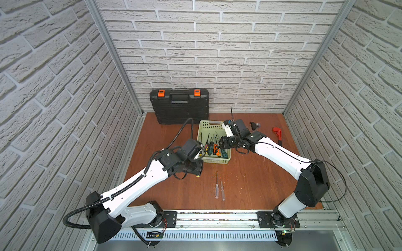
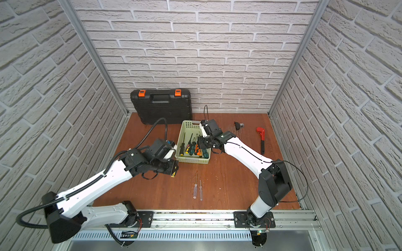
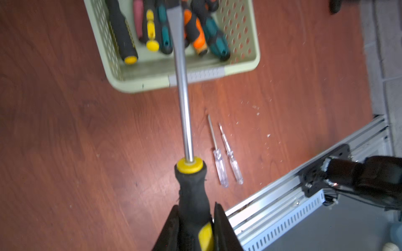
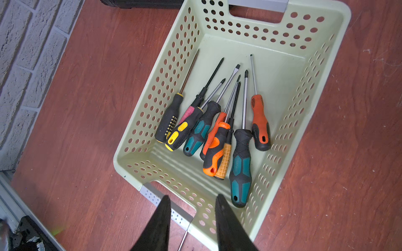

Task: Put the screwdriver in the bin
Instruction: Place the screwdriver in the bin.

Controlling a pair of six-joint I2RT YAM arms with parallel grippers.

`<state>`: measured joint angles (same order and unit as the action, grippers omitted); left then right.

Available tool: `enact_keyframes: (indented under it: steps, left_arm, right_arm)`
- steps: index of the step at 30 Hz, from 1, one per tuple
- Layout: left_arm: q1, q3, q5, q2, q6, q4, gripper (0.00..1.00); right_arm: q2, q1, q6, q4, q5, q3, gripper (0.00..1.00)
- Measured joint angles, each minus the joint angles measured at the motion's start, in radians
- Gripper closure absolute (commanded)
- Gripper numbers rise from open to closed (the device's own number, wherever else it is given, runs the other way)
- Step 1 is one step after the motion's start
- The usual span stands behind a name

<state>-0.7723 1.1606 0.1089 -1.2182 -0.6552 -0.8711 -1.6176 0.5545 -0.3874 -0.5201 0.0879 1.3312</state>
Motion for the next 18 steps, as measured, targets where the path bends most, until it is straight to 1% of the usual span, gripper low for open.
enact_keyframes:
  steps: [3,7,12,18]
  left_arm:
    - [0.071,0.084,0.031,-0.106,0.054,0.034,0.89]
    - [0.136,0.218,0.03,-0.304,0.109,0.033,0.92]
    - [0.177,0.372,-0.012,-0.523,0.166,0.024,0.91]
    - [0.192,0.476,-0.085,-0.693,0.202,-0.008,0.9]
  right_arm:
    - [0.003,0.0,-0.001,0.0,0.0,-0.015,0.64]
    - [0.023,0.0,-0.001,-0.001,0.0,-0.042,0.64]
    - [0.061,0.0,-0.003,-0.001,-0.003,-0.077,0.64]
    - [0.089,0.002,-0.024,0.004,0.003,-0.122,0.65]
